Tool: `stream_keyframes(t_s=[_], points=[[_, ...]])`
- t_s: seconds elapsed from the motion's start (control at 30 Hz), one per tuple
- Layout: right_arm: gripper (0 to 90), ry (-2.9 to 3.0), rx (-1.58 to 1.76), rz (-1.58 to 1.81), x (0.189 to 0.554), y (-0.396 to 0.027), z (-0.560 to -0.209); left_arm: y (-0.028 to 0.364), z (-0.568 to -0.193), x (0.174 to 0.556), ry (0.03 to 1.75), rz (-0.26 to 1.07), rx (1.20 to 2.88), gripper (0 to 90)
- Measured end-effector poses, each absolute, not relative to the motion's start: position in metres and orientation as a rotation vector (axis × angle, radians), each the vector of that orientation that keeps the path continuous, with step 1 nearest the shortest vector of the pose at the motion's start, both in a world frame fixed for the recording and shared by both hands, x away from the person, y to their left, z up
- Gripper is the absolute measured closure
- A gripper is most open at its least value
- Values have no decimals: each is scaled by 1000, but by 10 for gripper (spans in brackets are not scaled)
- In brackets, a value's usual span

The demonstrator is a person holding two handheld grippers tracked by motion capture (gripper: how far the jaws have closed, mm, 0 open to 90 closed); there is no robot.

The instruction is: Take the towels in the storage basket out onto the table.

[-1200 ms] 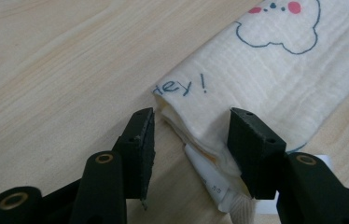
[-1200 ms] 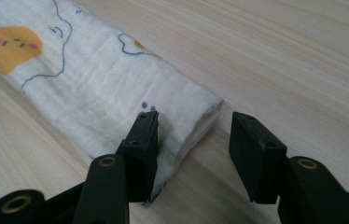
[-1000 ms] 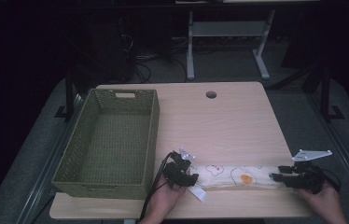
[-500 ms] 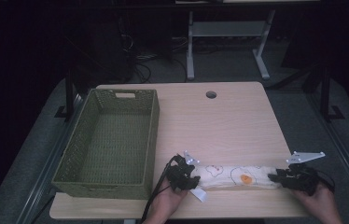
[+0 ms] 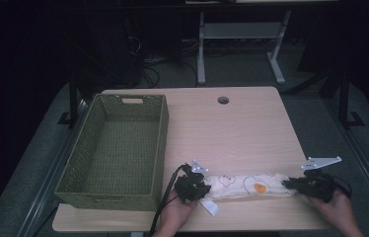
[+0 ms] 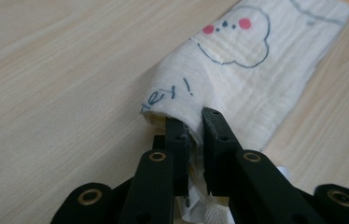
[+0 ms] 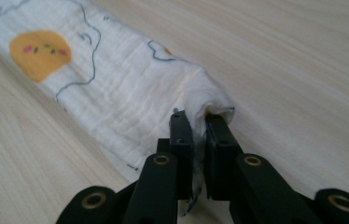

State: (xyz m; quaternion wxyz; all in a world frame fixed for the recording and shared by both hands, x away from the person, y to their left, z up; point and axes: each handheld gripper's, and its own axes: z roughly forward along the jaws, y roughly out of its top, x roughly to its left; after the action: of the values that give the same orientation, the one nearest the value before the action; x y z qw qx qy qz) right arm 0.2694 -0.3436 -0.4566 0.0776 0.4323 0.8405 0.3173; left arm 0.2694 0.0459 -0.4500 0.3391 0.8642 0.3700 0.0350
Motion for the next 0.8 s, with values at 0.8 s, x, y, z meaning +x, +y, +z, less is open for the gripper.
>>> stream_keyframes(t_s=[0.8], points=[[835,2523,1210,1092,302,-337,-422,64,-430,253,953,77,2174,820]])
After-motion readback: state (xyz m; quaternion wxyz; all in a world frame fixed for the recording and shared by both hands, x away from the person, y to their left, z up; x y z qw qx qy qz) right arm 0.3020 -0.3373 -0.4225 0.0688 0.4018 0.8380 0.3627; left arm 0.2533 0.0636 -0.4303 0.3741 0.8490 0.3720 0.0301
